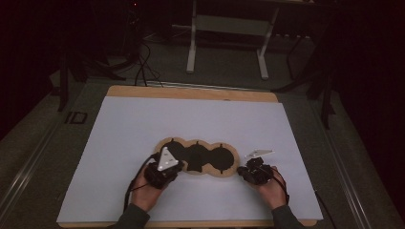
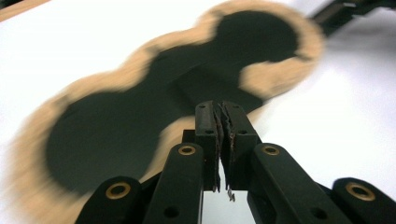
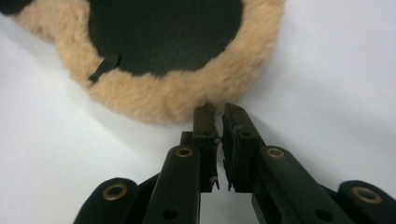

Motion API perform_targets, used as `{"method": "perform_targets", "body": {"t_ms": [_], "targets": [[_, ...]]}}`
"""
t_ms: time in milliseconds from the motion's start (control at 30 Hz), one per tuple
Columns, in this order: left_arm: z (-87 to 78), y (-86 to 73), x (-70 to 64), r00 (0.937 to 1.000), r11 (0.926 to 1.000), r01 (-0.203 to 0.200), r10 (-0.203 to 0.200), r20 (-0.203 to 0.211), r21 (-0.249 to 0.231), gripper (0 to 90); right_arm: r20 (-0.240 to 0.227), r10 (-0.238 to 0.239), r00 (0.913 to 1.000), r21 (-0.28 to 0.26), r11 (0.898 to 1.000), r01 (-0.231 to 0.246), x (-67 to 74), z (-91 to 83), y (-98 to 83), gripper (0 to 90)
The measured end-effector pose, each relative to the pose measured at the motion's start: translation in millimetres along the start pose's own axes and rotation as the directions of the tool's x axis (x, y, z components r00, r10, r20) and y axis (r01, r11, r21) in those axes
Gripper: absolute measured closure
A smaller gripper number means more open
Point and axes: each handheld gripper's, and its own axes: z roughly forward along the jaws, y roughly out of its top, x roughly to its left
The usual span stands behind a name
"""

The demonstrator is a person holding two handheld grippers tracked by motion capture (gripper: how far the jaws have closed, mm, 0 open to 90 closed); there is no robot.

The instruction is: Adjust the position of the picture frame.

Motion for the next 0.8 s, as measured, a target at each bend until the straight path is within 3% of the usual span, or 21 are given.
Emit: {"method": "perform_targets", "body": {"t_ms": [133, 300, 400, 600, 700, 800], "targets": [[-13.7, -25.0, 27.5, 0.9953, 0.9975, 0.070, -0.070, -0.067, 0.003, 85.9, 0.003, -0.011, 0.9999, 0.010, 1.000, 0.011, 4.7, 1.3, -1.7, 83.4], [-17.5, -35.0, 36.5, 0.9915, 0.9954, 0.093, -0.091, -0.093, 0.022, 85.2, -0.006, -0.022, 0.9997, 0.011, 1.000, 0.022, 8.8, 0.8, -2.8, 83.3], [-20.4, -49.0, 41.0, 0.9823, 0.9861, 0.162, -0.157, -0.102, 0.038, 85.2, -0.004, -0.041, 0.9991, 0.010, 0.999, 0.042, 14.5, -0.1, -3.5, 83.5], [-16.0, -53.9, 42.6, 0.9793, 0.9802, 0.179, -0.169, -0.112, 0.085, 83.1, -0.022, -0.056, 0.9982, 0.004, 0.998, 0.056, 19.5, -0.9, -3.8, 82.5], [-6.0, -56.3, 43.3, 0.9787, 0.9740, 0.174, -0.155, -0.135, 0.145, 83.0, -0.023, -0.050, 0.9985, 0.005, 0.999, 0.050, 18.3, 0.3, -3.9, 82.4], [-3.0, -55.9, 43.6, 0.9785, 0.9742, 0.171, -0.151, -0.141, 0.147, 82.8, -0.020, -0.044, 0.9988, 0.001, 0.999, 0.044, 18.1, 0.9, -3.8, 82.4]]}}
